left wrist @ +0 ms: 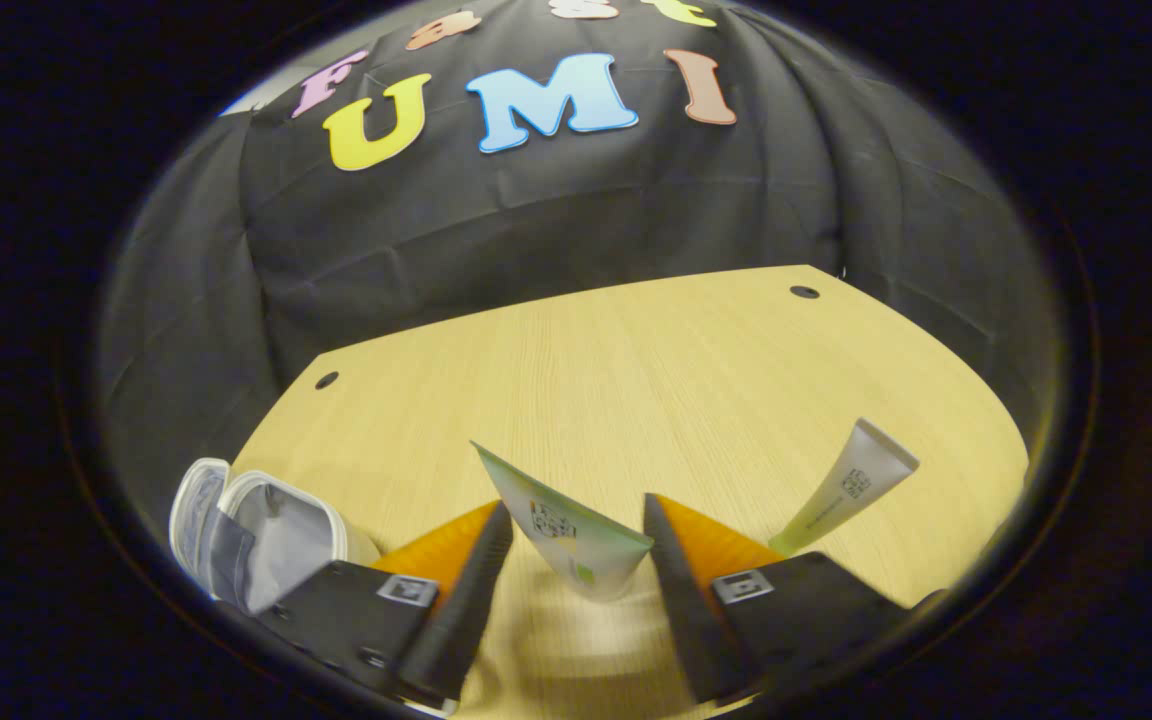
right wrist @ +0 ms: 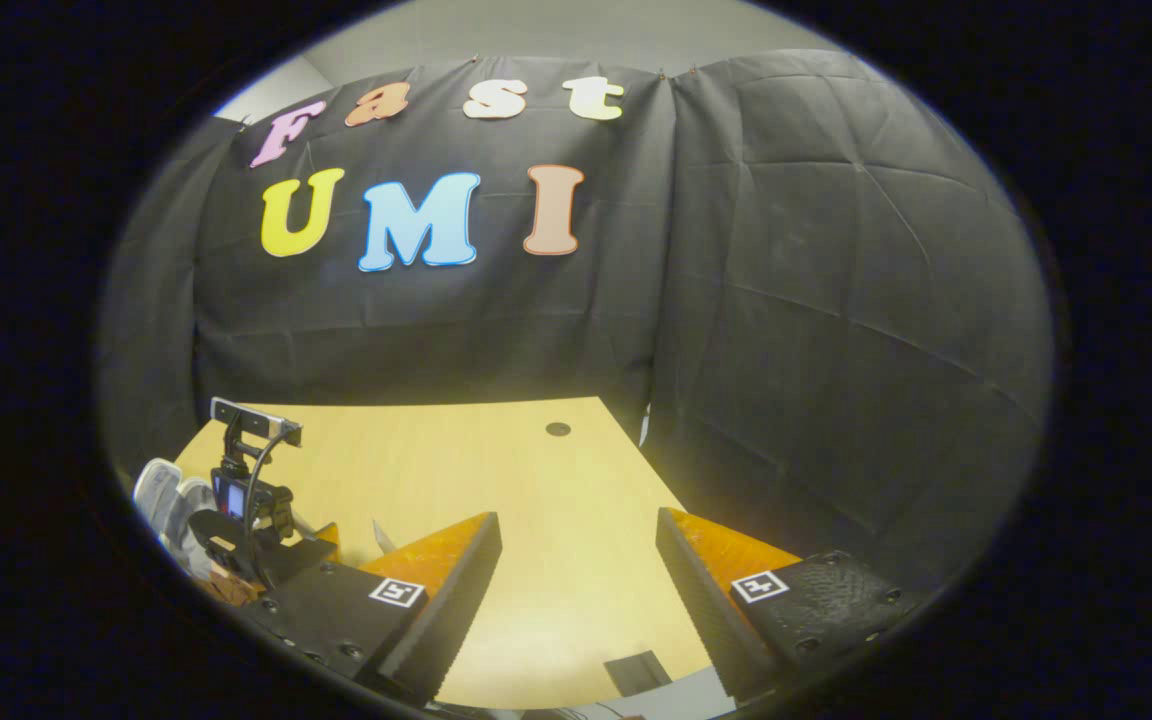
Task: First open the suitcase, pack the skin care products into it, and then close the suitcase.
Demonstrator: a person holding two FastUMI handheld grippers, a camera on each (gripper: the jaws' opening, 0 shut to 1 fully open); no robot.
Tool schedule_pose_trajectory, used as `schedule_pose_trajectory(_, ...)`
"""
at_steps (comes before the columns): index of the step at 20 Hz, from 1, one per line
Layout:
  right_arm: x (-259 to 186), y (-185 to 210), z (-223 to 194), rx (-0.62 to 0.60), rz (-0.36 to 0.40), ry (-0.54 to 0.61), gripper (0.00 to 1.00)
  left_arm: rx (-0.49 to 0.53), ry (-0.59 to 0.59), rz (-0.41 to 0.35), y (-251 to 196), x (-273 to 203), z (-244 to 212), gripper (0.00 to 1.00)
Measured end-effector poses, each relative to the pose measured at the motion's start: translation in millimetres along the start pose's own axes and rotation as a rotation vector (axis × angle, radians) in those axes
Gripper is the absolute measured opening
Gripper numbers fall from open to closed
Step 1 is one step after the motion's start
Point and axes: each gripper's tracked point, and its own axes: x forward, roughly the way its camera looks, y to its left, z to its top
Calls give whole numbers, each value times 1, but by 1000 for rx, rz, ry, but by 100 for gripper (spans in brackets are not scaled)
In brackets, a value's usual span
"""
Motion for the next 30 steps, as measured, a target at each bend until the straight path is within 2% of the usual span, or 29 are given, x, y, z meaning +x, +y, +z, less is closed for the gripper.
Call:
schedule_pose_trajectory(2,2,4,-2,-3,12,13,95,-19,21,-14,0,5,-3,54)
schedule_pose_trajectory(4,3,11,-4,-8,30,22,95,-26,19,9,3,3,-2,43)
schedule_pose_trajectory(5,4,15,-3,-11,38,22,95,-26,20,20,7,1,-3,42)
schedule_pose_trajectory(6,5,18,-2,-15,47,21,95,-29,17,24,8,2,-4,37)
schedule_pose_trajectory(12,9,43,-9,-28,110,43,95,-91,39,16,23,-12,2,37)
schedule_pose_trajectory(17,16,76,-18,-41,189,61,94,-153,-30,41,61,-47,47,36)
schedule_pose_trajectory(21,26,116,-19,-39,281,52,94,-215,-99,101,128,-93,83,39)
schedule_pose_trajectory(24,36,144,-21,-39,340,48,94,-229,-140,181,195,-133,97,36)
schedule_pose_trajectory(29,62,184,-52,-86,418,91,94,-183,-33,323,293,-178,49,36)
schedule_pose_trajectory(30,69,189,-61,-96,424,113,94,-172,0,340,303,-180,37,39)
